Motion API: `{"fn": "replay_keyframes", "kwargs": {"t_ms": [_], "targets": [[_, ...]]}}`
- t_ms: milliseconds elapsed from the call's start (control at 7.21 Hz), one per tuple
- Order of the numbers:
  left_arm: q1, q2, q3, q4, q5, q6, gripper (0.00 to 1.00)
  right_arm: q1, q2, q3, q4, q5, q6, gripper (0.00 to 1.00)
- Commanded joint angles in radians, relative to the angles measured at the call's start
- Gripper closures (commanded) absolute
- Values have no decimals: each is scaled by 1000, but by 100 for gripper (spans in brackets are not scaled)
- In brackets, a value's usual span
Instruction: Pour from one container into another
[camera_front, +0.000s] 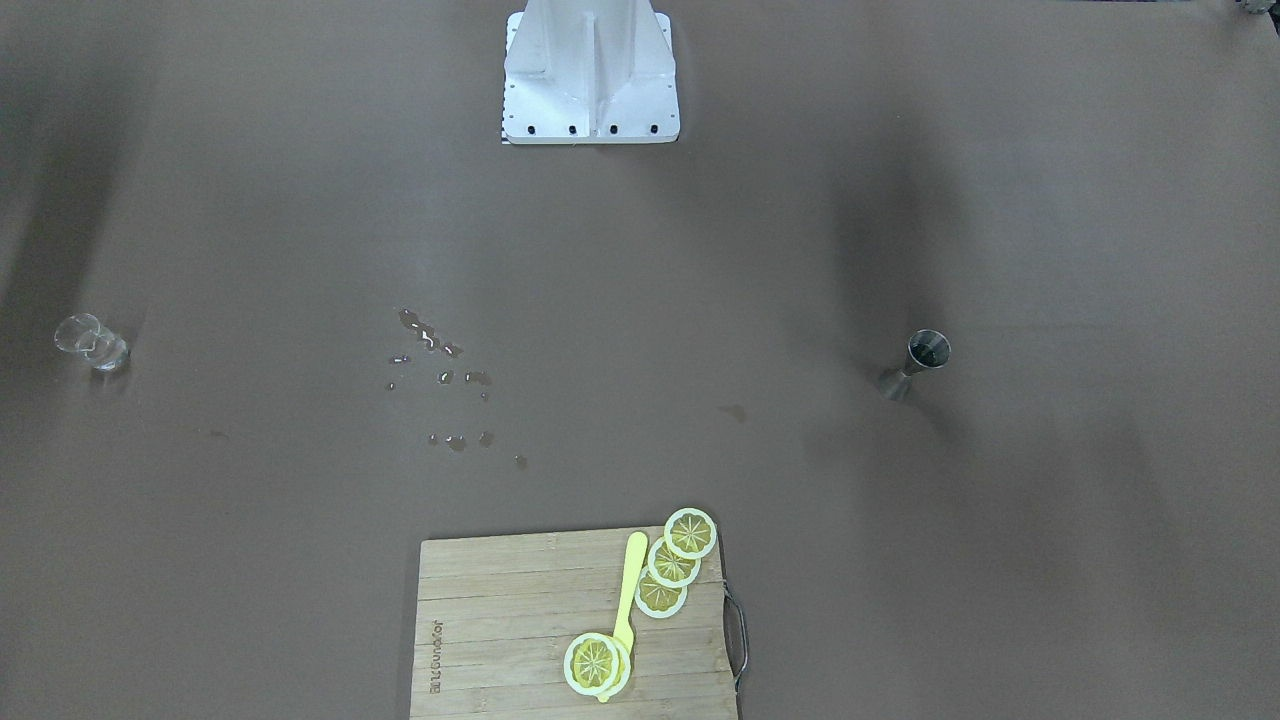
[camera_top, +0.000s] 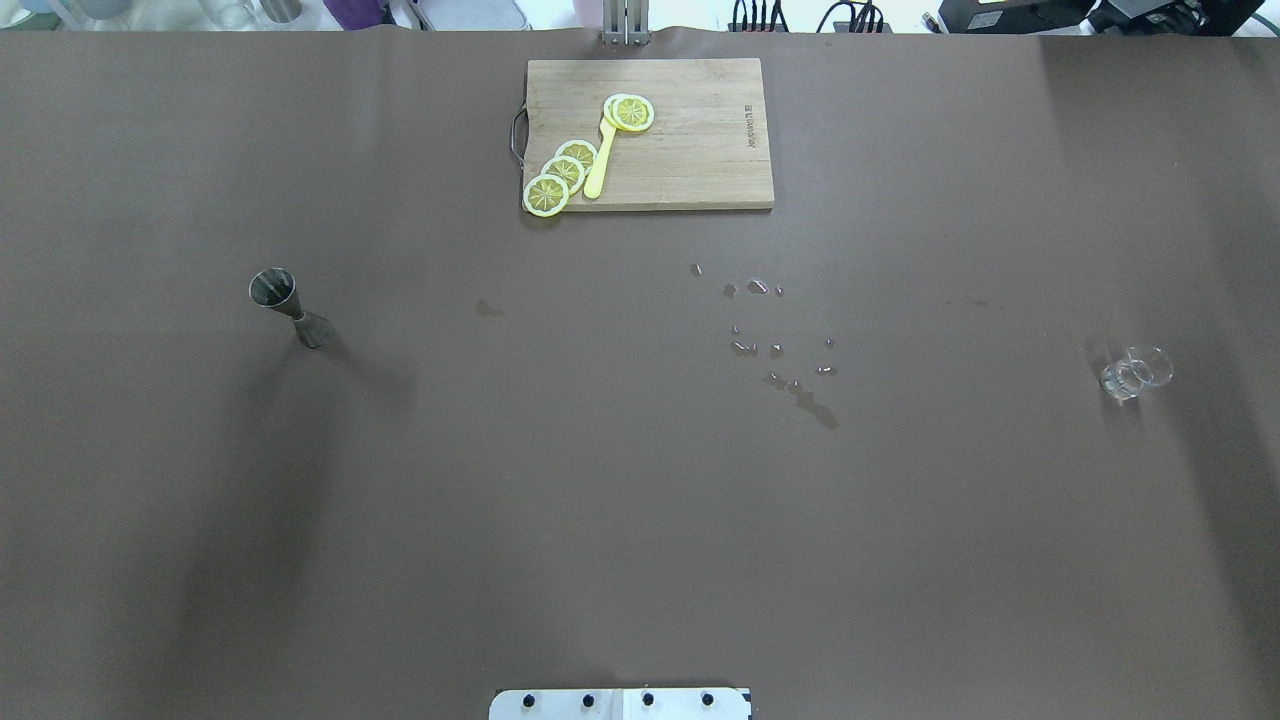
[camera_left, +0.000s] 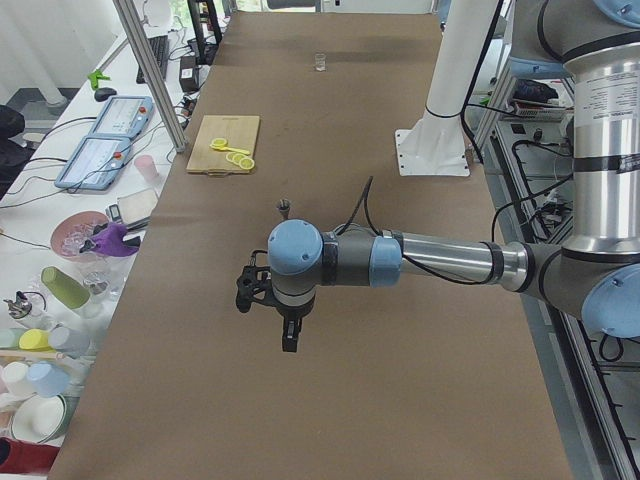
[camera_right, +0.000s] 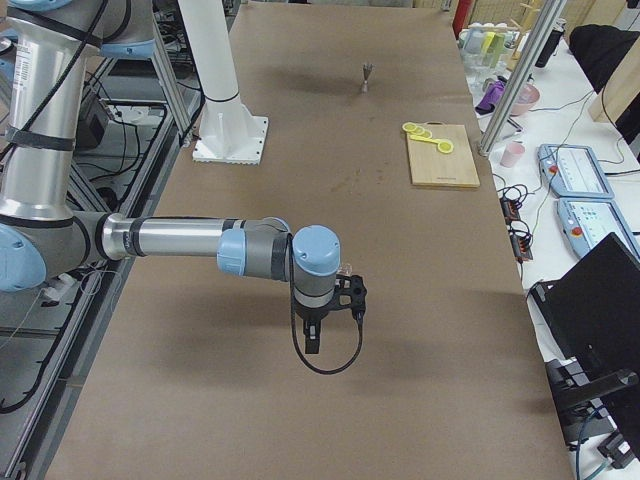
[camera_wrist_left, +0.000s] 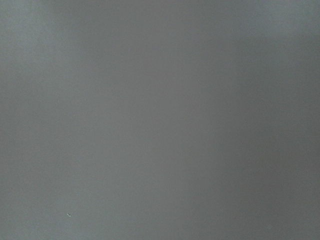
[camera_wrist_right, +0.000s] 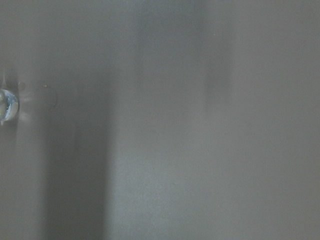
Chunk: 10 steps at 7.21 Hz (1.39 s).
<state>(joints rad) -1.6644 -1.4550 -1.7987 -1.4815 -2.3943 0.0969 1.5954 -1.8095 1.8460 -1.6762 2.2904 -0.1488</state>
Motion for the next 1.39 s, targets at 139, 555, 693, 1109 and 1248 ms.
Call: {"fn": "replay_keyframes", "kwargs": {"t_ms": [139, 555, 693, 1109, 1248], "targets": [[0, 7, 1, 1, 0, -2, 2, 0, -1, 1, 3, 3, 0, 0], [0, -4, -2, 6, 0, -8, 2, 0, 10, 16, 4, 7, 0, 0], [0, -25, -5, 4, 0, -81, 2, -2, 12, 15, 3, 6, -1, 0], [34, -57, -8, 3, 0, -129, 2, -2, 10, 13, 4, 4, -1, 0], [54, -68, -8, 3, 0, -129, 2, -2, 12, 13, 4, 6, 0, 0]]}}
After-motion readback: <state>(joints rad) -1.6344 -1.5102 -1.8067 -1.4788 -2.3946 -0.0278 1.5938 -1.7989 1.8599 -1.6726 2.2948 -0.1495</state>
